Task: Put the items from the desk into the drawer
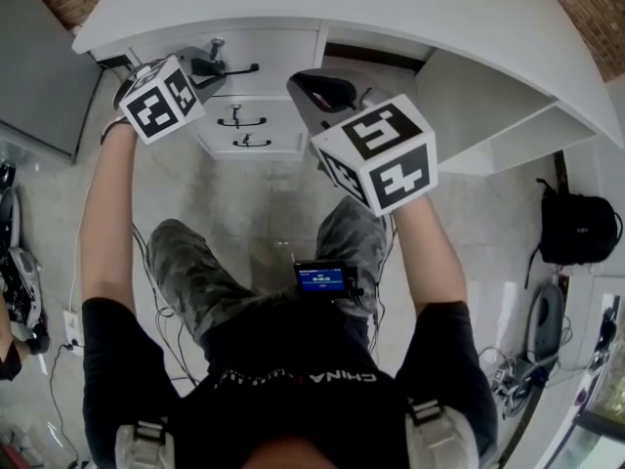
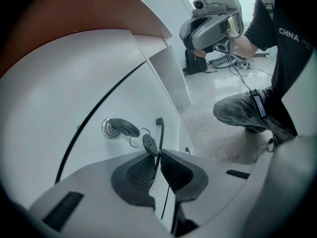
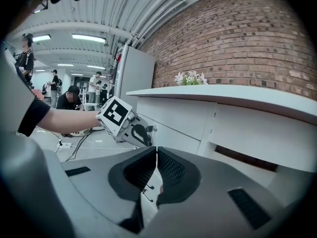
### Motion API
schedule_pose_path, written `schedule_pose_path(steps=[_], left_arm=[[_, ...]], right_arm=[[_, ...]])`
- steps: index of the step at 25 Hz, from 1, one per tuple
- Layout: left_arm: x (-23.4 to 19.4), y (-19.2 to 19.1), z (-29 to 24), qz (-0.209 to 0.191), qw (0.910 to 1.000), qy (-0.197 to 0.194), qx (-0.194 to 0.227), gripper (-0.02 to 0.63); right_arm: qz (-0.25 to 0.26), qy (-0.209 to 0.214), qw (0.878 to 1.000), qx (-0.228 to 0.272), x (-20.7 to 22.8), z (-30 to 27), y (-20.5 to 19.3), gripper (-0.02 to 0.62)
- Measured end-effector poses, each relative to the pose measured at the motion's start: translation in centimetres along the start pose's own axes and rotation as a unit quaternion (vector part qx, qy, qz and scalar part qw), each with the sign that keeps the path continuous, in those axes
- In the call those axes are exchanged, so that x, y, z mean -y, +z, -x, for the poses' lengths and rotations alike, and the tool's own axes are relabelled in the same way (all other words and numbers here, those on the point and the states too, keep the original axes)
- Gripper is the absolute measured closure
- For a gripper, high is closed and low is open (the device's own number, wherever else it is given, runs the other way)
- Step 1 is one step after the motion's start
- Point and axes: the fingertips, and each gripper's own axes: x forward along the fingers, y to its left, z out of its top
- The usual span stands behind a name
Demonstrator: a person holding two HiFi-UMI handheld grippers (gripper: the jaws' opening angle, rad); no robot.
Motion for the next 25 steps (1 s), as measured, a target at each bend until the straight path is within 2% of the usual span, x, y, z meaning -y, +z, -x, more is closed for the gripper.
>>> schedule_pose_path(steps=[7, 12, 16, 19, 23, 24, 25], left_arm=[[0.1, 0.3, 0.2, -0.007, 1.0000, 0.004, 0.000, 0.571], [0.1, 0.4, 0.2, -0.008, 0.9990, 0.039, 0.022, 0.558], [0.5, -0.3, 1.3, -0.011, 0.9949, 0.092, 0.040, 0.457], [0.4, -1.2, 3.2, 0.018, 0.9860, 0.147, 0.076, 0.451], [1.0, -2.0, 5.6, 0.090, 0.9686, 0.185, 0.140, 0.454], [1.2, -2.1, 6.2, 0.101, 0.9636, 0.196, 0.151, 0.459], [1.2, -2.3, 6.8, 0.115, 0.9573, 0.207, 0.165, 0.494]], right_arm=[[0.002, -0.004, 1.000, 0.000, 0.1, 0.6, 0.0, 0.574], [-0.001, 0.002, 1.000, -0.002, -0.2, 0.1, -0.3, 0.574], [-0.007, 0.005, 1.000, -0.001, -0.5, -0.2, -0.7, 0.574], [-0.014, 0.008, 1.000, -0.001, -0.6, -0.7, -1.2, 0.574], [-0.024, 0.013, 1.000, 0.015, -0.6, -1.2, -1.5, 0.574], [-0.023, 0.014, 0.999, 0.022, -0.7, -1.4, -1.6, 0.574], [-0.021, 0.013, 0.999, 0.028, -0.8, -1.6, -1.6, 0.574]])
